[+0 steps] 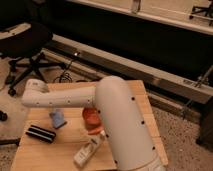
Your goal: Place the white sponge in the ceramic cup
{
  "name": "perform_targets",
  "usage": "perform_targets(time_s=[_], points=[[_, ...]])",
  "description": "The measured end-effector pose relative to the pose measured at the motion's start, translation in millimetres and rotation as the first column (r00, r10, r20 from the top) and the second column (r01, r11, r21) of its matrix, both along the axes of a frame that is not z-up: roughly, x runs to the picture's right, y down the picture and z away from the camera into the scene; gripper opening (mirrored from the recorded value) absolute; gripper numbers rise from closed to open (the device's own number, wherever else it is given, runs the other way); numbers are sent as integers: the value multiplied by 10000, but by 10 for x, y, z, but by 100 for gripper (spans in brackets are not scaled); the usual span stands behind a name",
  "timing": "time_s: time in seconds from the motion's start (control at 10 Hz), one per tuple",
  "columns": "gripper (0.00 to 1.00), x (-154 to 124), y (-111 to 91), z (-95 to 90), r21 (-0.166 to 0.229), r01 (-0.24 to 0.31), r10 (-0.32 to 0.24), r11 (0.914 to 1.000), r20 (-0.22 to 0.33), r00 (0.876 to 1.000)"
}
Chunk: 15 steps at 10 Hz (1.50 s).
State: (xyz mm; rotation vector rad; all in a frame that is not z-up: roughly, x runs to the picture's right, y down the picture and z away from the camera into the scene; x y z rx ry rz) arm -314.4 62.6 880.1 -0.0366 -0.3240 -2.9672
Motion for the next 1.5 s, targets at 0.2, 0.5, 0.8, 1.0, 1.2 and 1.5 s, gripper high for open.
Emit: perform_targets(time_s=[0.2, 0.5, 0.8, 1.0, 1.2, 1.5], points=[[80, 72, -237, 96, 345, -164, 176, 9993, -352, 9992], [80, 205, -580, 182, 765, -537, 607, 9956, -933, 9938], [80, 328, -322, -104, -498, -1994, 1917, 9787, -1287, 9730], [80, 351, -253, -192, -831, -2310, 2186, 9694, -1357, 9663], [80, 325, -244, -199, -839, -2279, 2158, 9701, -1330, 9673], [80, 330, -245, -198, -846, -2287, 2165, 9698, -1334, 9671]])
